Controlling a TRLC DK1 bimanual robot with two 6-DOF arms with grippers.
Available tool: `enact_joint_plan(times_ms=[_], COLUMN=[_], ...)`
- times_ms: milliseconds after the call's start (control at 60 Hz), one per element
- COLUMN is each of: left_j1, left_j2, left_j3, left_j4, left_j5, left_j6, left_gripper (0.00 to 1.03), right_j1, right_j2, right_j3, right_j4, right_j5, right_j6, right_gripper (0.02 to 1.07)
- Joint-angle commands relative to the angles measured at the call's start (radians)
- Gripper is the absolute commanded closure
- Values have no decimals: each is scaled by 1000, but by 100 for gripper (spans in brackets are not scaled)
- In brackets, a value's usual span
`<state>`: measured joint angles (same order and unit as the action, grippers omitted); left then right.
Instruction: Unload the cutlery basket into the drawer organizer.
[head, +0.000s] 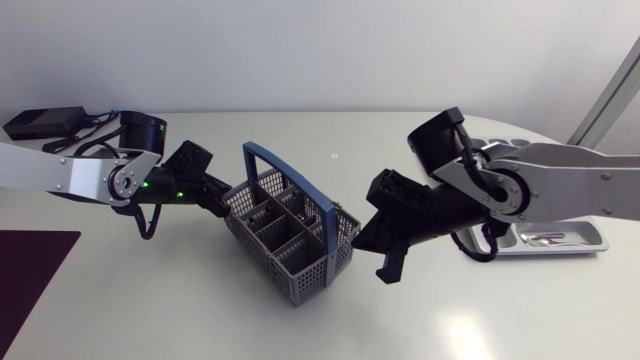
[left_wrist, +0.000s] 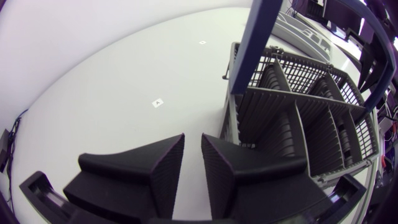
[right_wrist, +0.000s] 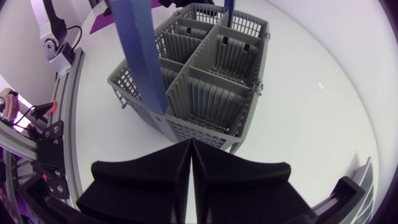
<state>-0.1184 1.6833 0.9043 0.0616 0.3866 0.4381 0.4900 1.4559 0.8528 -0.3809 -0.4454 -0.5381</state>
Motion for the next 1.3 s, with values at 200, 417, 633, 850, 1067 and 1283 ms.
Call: enact_joint_plan(times_ms=[200,417,633,850,1067,1283], left_j1=[6,6,-13,-69,-101,-101], left_j2=[-28,-50,-66,-62,-62,-66], left_j3=[-42,-77,-91,-74,-56,-68], left_j4=[-23,-23,-20,-22,-26,-26], left_j5=[77,84,86,84,63,61], left_j6=[39,44,39,30,24,22], left_gripper=[82,82,82,82,82,82], right_j1=[-30,-84,-123,-171,-211,-229], right_j2=[127,173,259,345,336,248], right_j3=[61,115,193,307,290,180], right_j4=[89,140,171,177,183,197], right_j5=[24,47,79,106,106,114], right_j6=[56,82,84,101,109,109], right_gripper=[100,100,100,100,100,100])
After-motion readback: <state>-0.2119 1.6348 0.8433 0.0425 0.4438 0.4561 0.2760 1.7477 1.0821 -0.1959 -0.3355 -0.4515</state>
